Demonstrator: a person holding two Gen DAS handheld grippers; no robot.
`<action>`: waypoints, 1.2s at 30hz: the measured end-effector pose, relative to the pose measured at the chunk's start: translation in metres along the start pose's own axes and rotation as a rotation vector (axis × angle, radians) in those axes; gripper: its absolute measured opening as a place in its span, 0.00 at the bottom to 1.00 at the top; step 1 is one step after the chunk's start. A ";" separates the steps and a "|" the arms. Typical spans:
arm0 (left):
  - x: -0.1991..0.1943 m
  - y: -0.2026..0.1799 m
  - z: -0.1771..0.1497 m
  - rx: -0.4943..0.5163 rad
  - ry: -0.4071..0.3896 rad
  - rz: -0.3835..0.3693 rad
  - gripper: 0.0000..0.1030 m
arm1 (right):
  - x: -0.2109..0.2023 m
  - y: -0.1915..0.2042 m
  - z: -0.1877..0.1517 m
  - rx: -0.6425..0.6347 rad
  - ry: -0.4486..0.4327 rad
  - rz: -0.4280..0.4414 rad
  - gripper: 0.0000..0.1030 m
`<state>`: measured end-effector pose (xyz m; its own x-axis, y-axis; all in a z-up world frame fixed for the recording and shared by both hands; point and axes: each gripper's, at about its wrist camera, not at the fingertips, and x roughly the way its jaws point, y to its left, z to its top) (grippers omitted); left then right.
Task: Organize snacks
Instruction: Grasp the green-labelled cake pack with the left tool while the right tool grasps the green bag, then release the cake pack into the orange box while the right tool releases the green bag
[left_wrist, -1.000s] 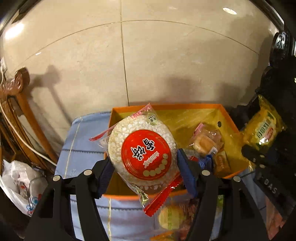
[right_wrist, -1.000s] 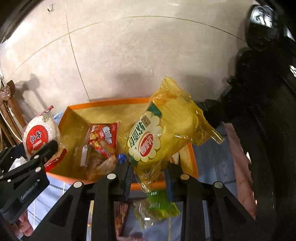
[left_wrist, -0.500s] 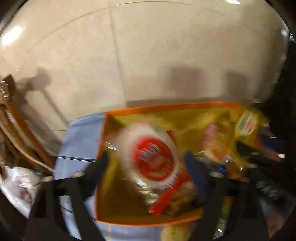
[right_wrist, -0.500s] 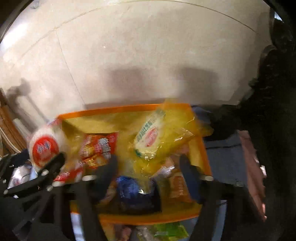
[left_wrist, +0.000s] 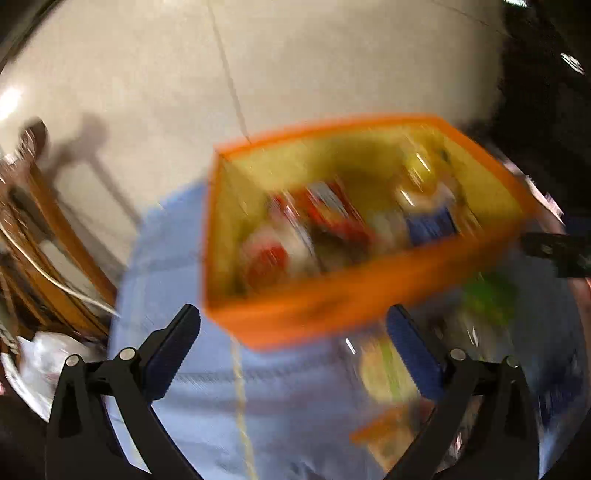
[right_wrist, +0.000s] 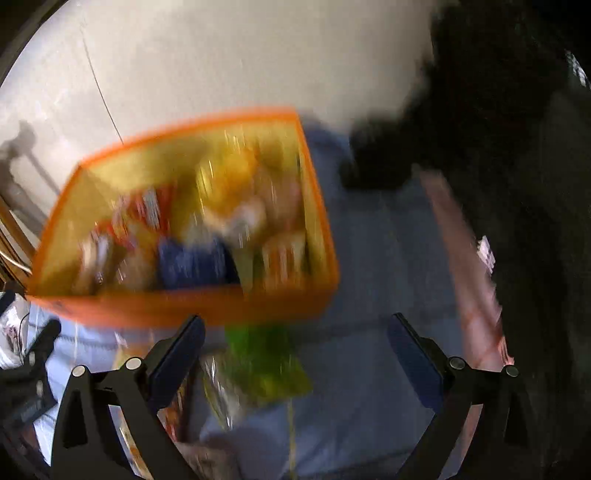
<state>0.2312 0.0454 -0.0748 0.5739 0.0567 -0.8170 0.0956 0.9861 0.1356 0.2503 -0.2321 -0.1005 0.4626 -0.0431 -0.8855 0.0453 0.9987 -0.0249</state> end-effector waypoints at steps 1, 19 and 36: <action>0.003 -0.004 -0.009 0.009 0.003 -0.016 0.96 | 0.019 0.000 -0.010 -0.002 0.048 -0.036 0.96; 0.070 -0.037 -0.049 -0.101 -0.016 -0.196 0.96 | 0.081 0.008 -0.022 0.108 -0.029 0.052 0.61; 0.034 -0.037 -0.062 -0.128 0.040 -0.263 0.54 | -0.016 -0.001 -0.031 0.048 -0.169 0.089 0.39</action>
<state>0.1968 0.0206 -0.1428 0.5102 -0.2003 -0.8364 0.1319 0.9792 -0.1541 0.2149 -0.2317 -0.1005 0.6088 0.0373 -0.7925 0.0378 0.9964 0.0760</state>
